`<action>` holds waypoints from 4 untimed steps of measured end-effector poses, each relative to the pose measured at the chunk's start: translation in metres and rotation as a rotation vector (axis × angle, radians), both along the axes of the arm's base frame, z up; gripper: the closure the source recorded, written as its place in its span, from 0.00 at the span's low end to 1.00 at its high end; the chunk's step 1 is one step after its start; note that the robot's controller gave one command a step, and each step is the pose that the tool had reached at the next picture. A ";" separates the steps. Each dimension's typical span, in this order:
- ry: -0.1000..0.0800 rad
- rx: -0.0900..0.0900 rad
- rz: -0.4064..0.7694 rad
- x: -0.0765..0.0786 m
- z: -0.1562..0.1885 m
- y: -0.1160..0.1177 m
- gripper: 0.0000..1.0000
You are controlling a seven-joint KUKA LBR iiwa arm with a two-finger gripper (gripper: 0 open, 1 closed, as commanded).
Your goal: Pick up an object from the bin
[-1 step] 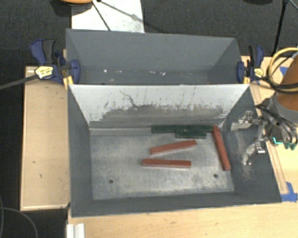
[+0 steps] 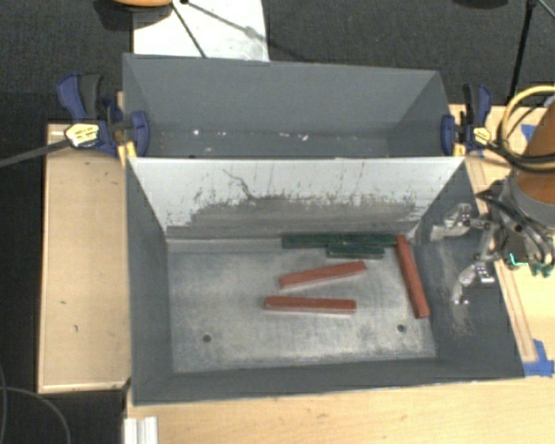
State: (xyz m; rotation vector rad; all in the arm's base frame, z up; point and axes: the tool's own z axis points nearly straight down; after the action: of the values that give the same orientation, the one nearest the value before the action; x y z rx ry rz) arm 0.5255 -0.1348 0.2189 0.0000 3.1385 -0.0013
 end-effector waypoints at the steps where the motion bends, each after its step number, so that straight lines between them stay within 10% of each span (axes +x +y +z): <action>1: -0.006 -0.002 0.016 -0.003 -0.052 0.021 0.00; 3: 0.004 0.000 0.383 0.014 -0.104 0.082 0.00; 4: -0.027 0.006 0.229 0.064 -0.136 0.091 1.00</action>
Offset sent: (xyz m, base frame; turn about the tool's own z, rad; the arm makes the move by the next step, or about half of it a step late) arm 0.0217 0.0663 -0.1310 -0.4138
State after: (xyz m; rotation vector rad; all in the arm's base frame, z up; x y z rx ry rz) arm 0.5900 -0.0435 0.0829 -0.3549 3.0908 0.0084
